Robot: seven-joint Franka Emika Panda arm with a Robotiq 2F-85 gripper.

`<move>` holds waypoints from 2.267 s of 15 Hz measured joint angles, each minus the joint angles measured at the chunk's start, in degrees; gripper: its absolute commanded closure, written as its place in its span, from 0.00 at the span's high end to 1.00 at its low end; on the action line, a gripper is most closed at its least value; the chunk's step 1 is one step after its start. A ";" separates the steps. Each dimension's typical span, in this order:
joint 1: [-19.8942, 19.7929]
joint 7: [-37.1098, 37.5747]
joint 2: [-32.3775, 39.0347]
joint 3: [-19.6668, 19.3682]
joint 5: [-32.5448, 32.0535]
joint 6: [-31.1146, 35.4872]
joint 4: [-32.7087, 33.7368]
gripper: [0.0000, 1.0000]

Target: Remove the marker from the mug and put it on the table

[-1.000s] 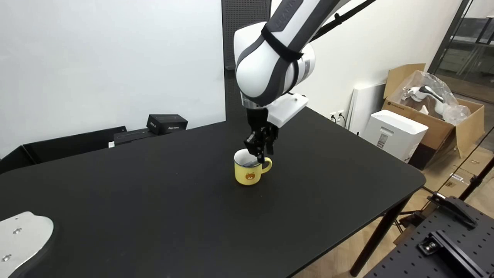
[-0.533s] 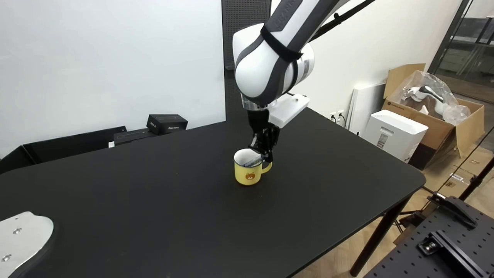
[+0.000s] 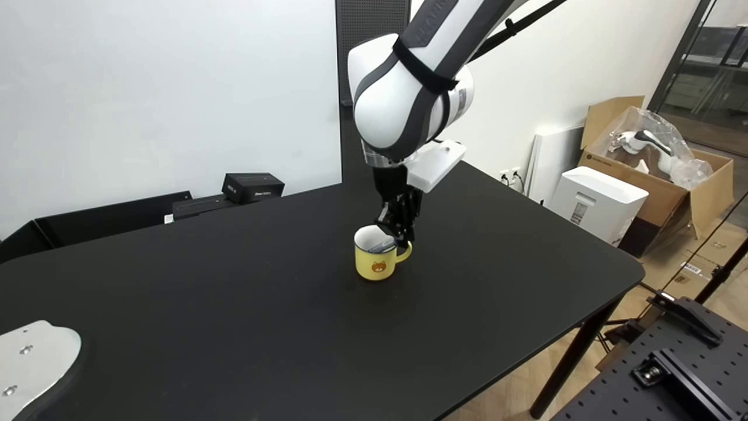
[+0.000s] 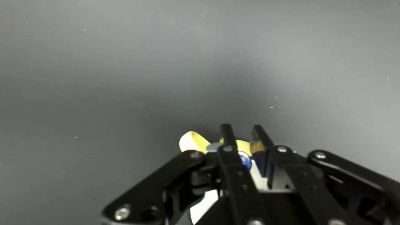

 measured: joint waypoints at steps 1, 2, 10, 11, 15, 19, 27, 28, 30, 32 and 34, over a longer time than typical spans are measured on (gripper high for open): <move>0.04 -0.39 -0.05 0.05 -0.38 0.00 0.05 0.59; 0.07 -0.83 -0.10 0.12 -0.89 0.00 0.10 0.67; 0.28 -4.39 -0.09 0.49 -3.34 -1.19 1.41 1.00; 0.32 -4.79 -0.05 0.53 -3.44 -1.50 1.73 1.00; 0.41 -6.17 0.21 0.70 -3.58 -2.42 2.59 0.74; 0.43 -6.71 0.88 0.71 -4.18 -2.98 2.90 0.51; 0.44 -6.73 3.17 0.71 -4.51 -2.98 3.62 0.01; 0.44 -6.73 3.16 0.71 -4.52 -3.03 3.65 0.04; 0.44 -6.75 3.17 0.71 -4.55 -3.14 3.73 0.05; 0.45 -6.77 3.17 0.71 -4.56 -3.18 3.78 0.05; 0.46 -6.85 3.17 0.72 -4.59 -3.21 3.82 0.05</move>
